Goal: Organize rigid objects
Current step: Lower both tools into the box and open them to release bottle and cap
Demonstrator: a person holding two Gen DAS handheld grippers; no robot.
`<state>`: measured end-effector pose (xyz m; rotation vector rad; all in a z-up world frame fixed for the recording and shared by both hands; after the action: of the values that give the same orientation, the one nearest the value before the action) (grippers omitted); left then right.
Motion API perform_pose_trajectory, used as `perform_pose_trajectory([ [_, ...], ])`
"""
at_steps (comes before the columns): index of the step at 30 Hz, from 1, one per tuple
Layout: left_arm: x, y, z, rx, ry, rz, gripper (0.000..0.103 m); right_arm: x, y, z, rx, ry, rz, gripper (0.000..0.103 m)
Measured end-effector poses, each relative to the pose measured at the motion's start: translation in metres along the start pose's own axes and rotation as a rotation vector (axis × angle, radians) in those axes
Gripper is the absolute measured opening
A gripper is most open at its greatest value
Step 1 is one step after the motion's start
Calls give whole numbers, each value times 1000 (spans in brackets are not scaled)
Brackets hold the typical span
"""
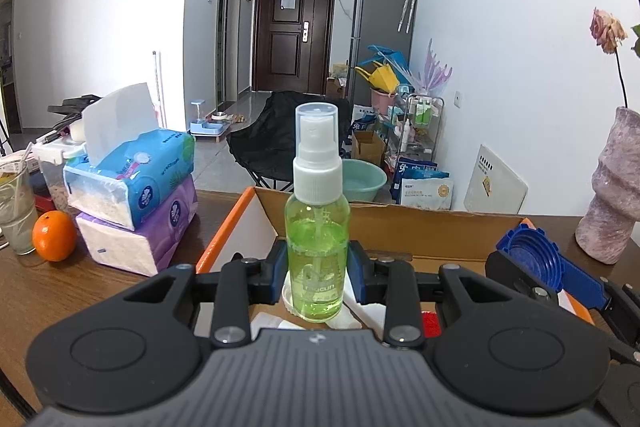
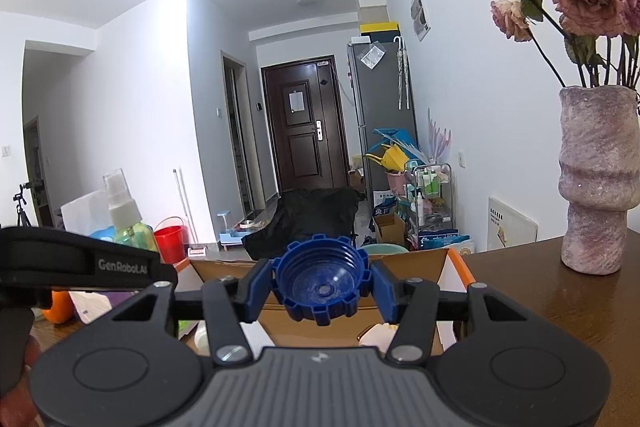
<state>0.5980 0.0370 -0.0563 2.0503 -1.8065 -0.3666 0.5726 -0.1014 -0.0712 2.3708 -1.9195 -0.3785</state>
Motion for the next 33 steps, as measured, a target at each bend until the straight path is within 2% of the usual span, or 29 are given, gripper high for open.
perform_pose_trajectory([
  [7,-1,-12,6,-34,-9,-22,34,2,-8,6,-23,14,12,53],
  [8,-3,-12,5,-30,-6,-23,42,2,-10,8,-33,20,16,53],
  [9,-4,-10,4,-24,-4,-25,66,2,-11,9,-45,25,22,53],
  [10,-5,-8,2,-10,-3,-31,82,3,-11,11,-54,26,32,58],
  [11,-6,-5,-1,11,-2,-43,102,5,-11,11,-59,26,42,72],
  [12,-8,-1,-4,39,-5,-58,103,7,-11,12,-66,25,54,81],
  [13,-8,1,-6,54,-9,-65,103,10,-10,12,-66,21,72,94],
  [16,-9,2,-6,45,-1,-57,103,15,-9,10,-57,13,104,103],
  [33,-17,4,-3,22,12,-79,103,22,-9,5,-62,6,107,103],
])
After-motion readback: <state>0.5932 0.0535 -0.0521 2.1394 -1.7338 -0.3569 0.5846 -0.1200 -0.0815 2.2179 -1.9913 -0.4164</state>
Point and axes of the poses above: each gripper's, at about its wrist camera, not at the fingertips, and y roughly against the way its jaws point, x to its right, z to its underside, the point moved 10 cm from there along -y, roughly the way its jaws point, and after that the axes turned 2 degrees about x, right-handed, at the moved point
